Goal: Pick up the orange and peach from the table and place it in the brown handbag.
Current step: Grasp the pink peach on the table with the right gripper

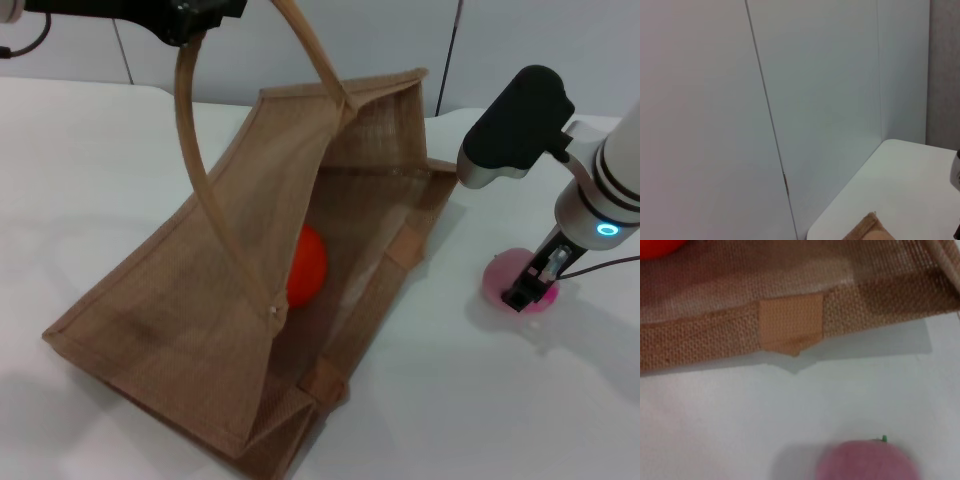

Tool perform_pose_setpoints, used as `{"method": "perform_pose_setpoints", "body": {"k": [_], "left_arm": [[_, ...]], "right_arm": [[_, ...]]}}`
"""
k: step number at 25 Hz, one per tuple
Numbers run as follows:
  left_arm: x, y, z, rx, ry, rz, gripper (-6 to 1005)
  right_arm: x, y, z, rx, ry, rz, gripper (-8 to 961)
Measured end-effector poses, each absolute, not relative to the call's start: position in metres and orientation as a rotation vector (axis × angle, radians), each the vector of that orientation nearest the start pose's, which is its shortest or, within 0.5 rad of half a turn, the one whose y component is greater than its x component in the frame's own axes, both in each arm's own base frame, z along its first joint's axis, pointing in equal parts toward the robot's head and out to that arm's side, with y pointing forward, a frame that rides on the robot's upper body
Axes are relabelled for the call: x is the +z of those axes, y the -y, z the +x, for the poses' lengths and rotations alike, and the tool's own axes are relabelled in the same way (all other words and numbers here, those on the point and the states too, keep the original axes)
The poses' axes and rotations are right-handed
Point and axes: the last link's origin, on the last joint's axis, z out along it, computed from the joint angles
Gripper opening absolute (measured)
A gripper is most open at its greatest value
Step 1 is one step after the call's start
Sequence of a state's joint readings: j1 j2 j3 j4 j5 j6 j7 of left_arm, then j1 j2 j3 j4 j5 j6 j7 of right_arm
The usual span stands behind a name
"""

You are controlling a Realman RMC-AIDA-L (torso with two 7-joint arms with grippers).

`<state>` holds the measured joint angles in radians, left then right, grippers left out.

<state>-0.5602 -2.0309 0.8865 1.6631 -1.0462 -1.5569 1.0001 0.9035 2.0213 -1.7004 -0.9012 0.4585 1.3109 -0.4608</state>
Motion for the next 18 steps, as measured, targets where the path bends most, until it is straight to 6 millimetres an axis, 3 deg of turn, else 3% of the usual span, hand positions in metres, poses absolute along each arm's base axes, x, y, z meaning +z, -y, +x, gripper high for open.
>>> {"method": "perform_pose_setpoints", "body": {"k": [18], "left_arm": [[0.137,-0.368,-0.123,-0.343,0.341,-2.502,141]], "right_arm": [[-0.049,-0.401,0.166,-0.867,-0.615,-2.494,523]]}}
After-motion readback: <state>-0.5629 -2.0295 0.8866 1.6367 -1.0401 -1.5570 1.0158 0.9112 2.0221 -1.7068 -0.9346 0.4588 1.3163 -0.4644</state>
